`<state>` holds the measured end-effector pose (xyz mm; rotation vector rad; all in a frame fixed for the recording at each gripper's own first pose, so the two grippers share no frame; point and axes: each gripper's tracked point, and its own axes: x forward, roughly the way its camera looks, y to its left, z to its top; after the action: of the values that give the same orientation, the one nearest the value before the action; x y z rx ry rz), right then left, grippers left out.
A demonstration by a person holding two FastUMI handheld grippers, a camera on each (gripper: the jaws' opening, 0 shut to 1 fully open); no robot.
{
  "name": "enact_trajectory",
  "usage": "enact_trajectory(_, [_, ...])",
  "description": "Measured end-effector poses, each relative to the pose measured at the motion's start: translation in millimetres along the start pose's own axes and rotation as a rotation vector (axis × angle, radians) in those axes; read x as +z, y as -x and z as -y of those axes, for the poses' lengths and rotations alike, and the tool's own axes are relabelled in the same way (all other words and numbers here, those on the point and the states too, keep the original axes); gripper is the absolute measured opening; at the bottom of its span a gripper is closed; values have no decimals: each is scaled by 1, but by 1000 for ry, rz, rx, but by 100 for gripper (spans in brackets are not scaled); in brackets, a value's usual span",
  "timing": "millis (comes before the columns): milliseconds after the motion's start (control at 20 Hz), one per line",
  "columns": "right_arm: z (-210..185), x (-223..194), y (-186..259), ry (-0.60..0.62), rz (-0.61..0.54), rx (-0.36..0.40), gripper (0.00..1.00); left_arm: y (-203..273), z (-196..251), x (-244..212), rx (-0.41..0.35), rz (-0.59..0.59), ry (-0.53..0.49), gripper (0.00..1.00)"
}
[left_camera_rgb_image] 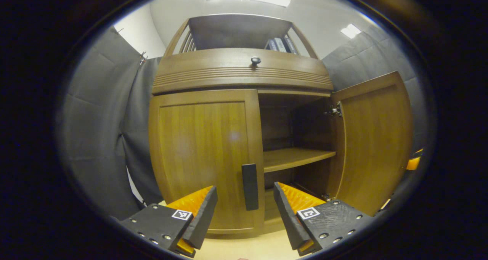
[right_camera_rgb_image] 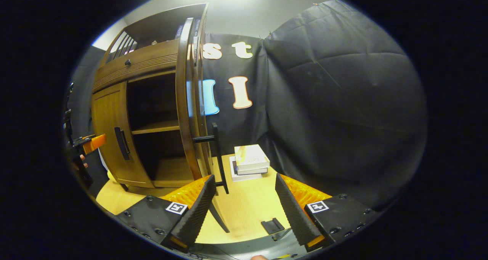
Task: Open the right door of the double-door shoe cabinet with the right hand, and open the left door with the left hand.
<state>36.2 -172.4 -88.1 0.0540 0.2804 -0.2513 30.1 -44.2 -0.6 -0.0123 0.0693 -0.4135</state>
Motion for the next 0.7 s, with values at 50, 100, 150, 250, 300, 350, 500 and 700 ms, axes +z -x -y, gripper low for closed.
enact_trajectory(50, [3,3,7,9,12,-17,92,-2,-1,-2,3,-10,3,86])
enact_trajectory(100, [6,5,11,18,25,-37,92,-5,-1,-4,5,-19,7,86])
enact_trajectory(150, [9,8,15,24,40,-55,92,-8,-1,-6,5,-30,13,86])
enact_trajectory(250, [13,16,23,29,68,-88,92,-13,-1,-12,4,-56,32,86])
enact_trajectory(300, [15,17,26,31,78,-105,98,-14,-1,-15,2,-68,42,86])
enact_trajectory(350, [17,16,30,33,82,-120,98,-16,0,-17,1,-79,49,86])
enact_trajectory(500, [20,14,34,29,77,-145,98,-20,0,-26,6,-113,61,86])
enact_trajectory(700, [17,8,39,22,57,-157,98,-23,2,-34,14,-141,72,84])
